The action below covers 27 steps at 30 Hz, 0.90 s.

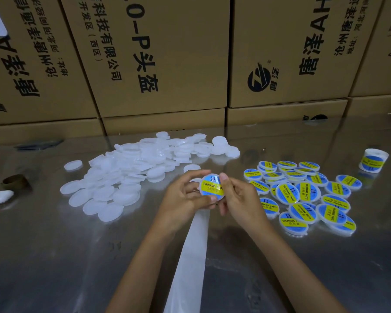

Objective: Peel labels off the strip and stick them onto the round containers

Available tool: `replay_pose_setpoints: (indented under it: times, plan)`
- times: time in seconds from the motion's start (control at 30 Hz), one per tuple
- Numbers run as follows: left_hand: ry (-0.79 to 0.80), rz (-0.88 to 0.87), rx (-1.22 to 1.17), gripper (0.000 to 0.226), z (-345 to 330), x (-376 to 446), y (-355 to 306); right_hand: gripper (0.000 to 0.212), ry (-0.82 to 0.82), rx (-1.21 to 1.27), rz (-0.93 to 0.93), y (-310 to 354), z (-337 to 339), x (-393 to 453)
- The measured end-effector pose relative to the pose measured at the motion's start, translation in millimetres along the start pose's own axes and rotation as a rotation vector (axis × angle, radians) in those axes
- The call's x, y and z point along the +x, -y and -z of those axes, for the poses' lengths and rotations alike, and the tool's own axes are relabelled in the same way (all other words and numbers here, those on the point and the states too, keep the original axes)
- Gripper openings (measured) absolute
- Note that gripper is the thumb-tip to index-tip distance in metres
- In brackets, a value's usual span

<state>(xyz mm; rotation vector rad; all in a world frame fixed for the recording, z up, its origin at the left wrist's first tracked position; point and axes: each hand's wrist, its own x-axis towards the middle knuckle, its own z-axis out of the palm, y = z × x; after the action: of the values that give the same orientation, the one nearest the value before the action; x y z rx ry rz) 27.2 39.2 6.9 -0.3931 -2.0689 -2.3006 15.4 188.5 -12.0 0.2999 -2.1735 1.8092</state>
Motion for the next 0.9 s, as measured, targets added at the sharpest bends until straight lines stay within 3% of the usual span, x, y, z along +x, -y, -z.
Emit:
replay_pose_setpoints:
  times: [0.1,0.2,0.3,0.37,0.53,0.7,0.8,0.9]
  plan:
    - [-0.1,0.019,-0.028,0.042,0,-1,-3,0.048,0.053,0.035,-0.029,2,0,1]
    - [-0.196,0.027,-0.074,0.034,2,0,-6,0.02,0.154,0.091,-0.005,3,-2,-1]
    - [-0.279,0.021,-0.075,0.021,5,-1,-6,0.042,0.228,0.111,-0.003,1,-5,-3]
    - [-0.317,0.028,-0.082,0.018,6,0,-4,0.041,0.214,0.112,0.018,2,-5,-3]
    - [-0.205,0.051,-0.075,0.02,4,0,-3,0.022,0.066,0.15,0.028,0,0,1]
    - [-0.031,0.051,-0.108,0.046,0,0,1,0.021,0.015,0.156,0.033,0,5,3]
    - [-0.023,0.054,-0.093,0.05,1,0,1,0.021,0.037,0.169,0.083,3,3,1]
    - [-0.072,0.058,-0.101,0.042,1,-2,-1,0.021,0.073,0.179,0.103,6,2,0]
